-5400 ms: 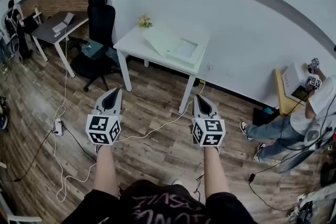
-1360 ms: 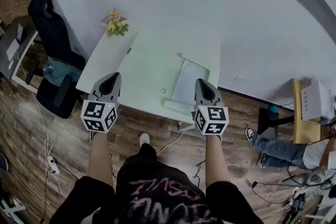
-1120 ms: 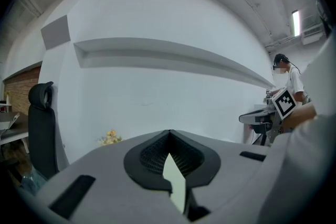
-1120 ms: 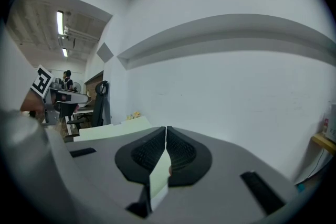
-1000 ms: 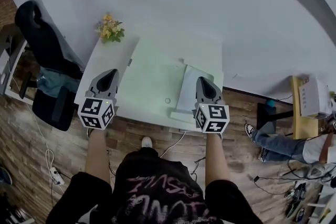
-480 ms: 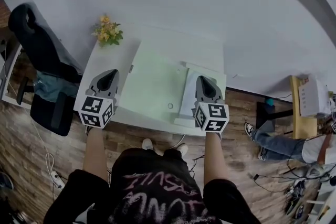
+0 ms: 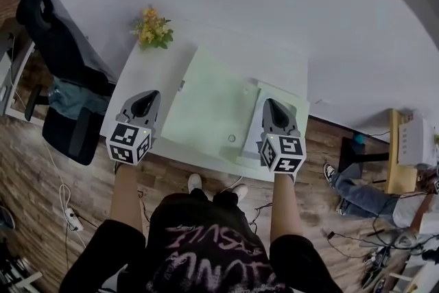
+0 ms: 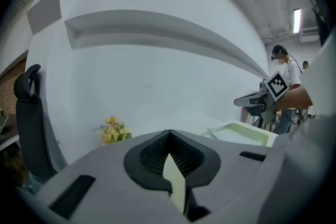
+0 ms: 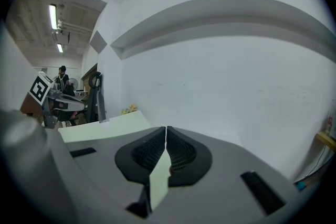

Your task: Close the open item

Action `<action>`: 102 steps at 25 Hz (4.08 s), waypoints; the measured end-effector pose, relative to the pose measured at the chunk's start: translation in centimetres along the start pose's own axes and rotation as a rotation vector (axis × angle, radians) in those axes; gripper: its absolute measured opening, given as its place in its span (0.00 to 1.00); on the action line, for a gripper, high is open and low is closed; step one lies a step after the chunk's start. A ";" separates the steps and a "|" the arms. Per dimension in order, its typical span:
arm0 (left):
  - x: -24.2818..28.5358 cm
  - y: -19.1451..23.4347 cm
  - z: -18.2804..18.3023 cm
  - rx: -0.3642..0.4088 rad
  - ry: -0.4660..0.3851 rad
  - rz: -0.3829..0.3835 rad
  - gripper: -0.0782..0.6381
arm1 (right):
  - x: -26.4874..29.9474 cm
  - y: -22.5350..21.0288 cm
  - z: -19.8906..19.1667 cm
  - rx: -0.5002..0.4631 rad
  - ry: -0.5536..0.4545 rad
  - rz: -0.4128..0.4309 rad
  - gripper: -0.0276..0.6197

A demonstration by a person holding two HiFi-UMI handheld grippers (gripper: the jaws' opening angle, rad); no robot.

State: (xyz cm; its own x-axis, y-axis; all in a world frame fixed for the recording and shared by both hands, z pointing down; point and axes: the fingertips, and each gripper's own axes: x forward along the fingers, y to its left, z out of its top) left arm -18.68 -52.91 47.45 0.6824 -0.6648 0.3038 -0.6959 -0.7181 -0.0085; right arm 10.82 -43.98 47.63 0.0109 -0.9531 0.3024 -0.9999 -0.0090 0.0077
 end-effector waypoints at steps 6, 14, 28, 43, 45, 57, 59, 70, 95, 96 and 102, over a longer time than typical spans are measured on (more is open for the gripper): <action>1.0 1.6 -3.0 -0.009 0.047 -0.032 0.13 | 0.8 0.3 -1.6 -0.001 0.048 -0.011 0.08; 3.3 0.4 -6.4 -0.054 0.099 -0.129 0.13 | 0.4 -0.9 -3.6 -0.006 0.099 -0.055 0.08; 5.0 -6.6 -2.0 -0.010 -0.013 -0.362 0.19 | -1.9 -3.7 -4.1 0.024 0.084 -0.117 0.08; 7.4 -17.6 3.4 0.108 -0.075 -0.536 0.20 | -10.7 -11.8 -4.5 0.084 0.015 -0.274 0.08; 7.9 -19.4 3.8 0.132 -0.069 -0.560 0.20 | -12.0 -13.1 -4.8 0.099 0.009 -0.297 0.08; 11.3 -31.6 5.2 0.250 -0.039 -0.700 0.20 | -19.5 -20.9 -7.2 0.175 -0.030 -0.409 0.08; 11.8 -33.7 4.7 0.279 -0.015 -0.729 0.20 | -20.6 -21.9 -7.8 0.180 -0.028 -0.422 0.08; 14.7 -43.1 0.6 0.367 0.105 -0.838 0.20 | -25.9 -26.6 -11.6 0.240 -0.013 -0.495 0.08; 19.1 -50.9 -9.5 0.647 0.442 -0.932 0.19 | -33.9 -31.4 -20.6 0.384 0.066 -0.662 0.08; 19.1 -51.0 -9.5 0.647 0.450 -0.934 0.19 | -33.9 -31.4 -20.7 0.385 0.068 -0.661 0.08; 19.4 -51.1 -9.7 0.618 0.506 -0.930 0.19 | -33.4 -31.3 -20.2 0.378 0.064 -0.648 0.08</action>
State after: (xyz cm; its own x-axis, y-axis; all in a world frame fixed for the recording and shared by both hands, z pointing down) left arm 27.95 -27.13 63.03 0.6028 0.2095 0.7699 0.3275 -0.9449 0.0007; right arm 41.86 -5.78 56.56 0.5864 -0.7025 0.4033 -0.7266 -0.6762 -0.1214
